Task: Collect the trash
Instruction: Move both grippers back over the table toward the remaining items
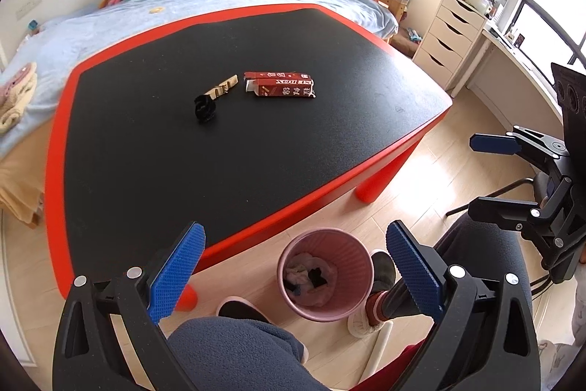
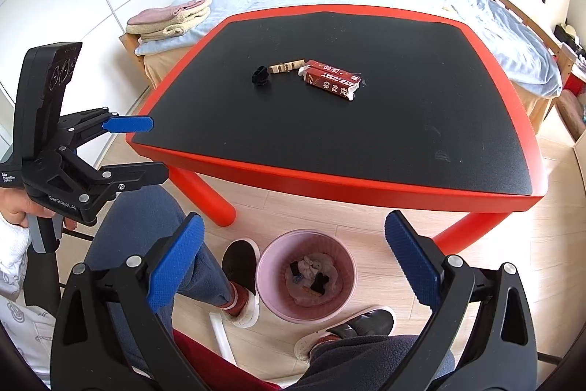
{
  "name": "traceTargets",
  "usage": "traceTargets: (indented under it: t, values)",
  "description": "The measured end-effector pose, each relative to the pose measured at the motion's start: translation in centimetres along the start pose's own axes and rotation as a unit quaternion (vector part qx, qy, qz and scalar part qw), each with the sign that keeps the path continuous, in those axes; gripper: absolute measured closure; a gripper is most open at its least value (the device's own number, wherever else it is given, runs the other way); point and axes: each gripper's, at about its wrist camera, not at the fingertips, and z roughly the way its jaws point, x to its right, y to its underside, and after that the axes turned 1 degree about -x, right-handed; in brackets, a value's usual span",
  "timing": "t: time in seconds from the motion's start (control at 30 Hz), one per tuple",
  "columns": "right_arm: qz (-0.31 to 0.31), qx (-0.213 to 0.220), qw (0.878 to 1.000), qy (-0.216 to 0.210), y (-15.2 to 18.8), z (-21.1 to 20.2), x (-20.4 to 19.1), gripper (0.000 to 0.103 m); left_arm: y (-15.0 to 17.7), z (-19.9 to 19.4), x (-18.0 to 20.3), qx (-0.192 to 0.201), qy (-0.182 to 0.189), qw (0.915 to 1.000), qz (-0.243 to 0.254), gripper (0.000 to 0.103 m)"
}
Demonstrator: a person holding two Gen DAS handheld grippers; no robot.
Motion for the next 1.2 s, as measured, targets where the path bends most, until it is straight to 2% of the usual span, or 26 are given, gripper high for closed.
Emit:
traceTargets:
  t: [0.23,0.6,1.2]
  values:
    - [-0.006,0.000,1.000,-0.001,-2.6,1.7,0.6,0.005,-2.1,0.9,-2.1,0.008,-0.015,0.9998,-0.012,0.008]
    - [-0.008,-0.012,1.000,-0.002,-6.1,5.9,2.3,0.005,-4.8,4.5,-5.2,0.000,-0.027,0.9993,-0.027,0.008]
    - [-0.010,-0.041,0.999,-0.017,-8.9,12.6,4.6,0.005,-7.4,10.0,-8.1,-0.012,-0.029,0.9986,-0.041,0.008]
